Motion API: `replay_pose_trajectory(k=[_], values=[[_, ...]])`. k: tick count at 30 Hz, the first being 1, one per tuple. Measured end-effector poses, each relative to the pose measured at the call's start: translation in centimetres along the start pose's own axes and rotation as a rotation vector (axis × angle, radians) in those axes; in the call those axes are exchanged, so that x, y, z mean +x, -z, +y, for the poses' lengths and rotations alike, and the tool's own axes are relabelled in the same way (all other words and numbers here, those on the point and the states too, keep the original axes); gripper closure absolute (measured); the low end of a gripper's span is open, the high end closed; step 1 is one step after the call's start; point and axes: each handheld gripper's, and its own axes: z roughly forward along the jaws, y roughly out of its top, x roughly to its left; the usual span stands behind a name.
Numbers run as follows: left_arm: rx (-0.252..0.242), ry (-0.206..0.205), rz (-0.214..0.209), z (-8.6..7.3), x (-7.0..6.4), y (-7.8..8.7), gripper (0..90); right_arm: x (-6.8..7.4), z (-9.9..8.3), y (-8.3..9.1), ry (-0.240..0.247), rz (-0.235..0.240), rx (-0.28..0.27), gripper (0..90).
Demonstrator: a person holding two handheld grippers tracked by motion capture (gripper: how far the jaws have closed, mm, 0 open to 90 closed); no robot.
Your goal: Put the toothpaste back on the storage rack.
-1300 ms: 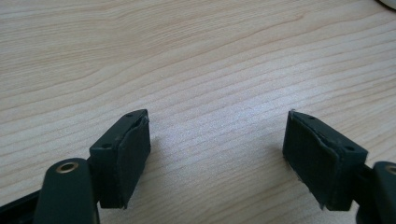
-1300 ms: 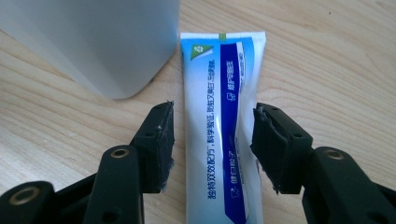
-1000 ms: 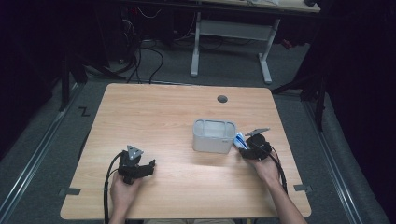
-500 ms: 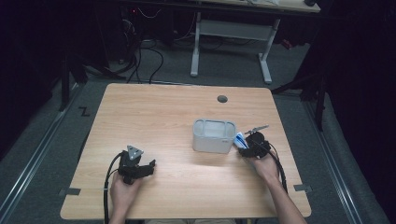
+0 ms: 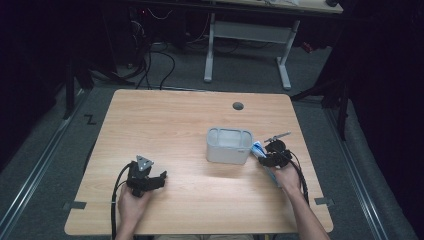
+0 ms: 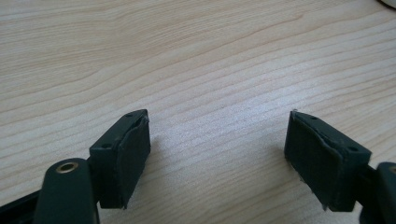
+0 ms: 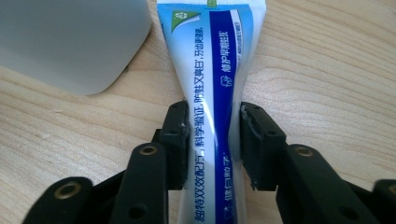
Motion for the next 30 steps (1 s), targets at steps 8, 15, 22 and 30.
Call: replay_pose_trajectory(k=[8,15,22,30], values=[[0.002,0.0,0.0,0.1,0.0,-0.1,23.2,0.0,0.2,0.1,0.002,0.0,0.006,69.9],[-0.002,0.006,0.003,0.2,0.0,-0.3,25.0,-0.4,0.1,0.3,-0.017,0.023,-0.003,71.0],[-0.002,-0.002,-0.002,0.3,0.1,-0.3,25.1,-0.9,0.0,0.5,-0.037,0.054,-0.017,71.9],[-0.003,0.001,0.003,0.2,0.0,-0.2,24.9,-1.5,-0.8,1.3,-0.059,0.087,-0.041,72.0]])
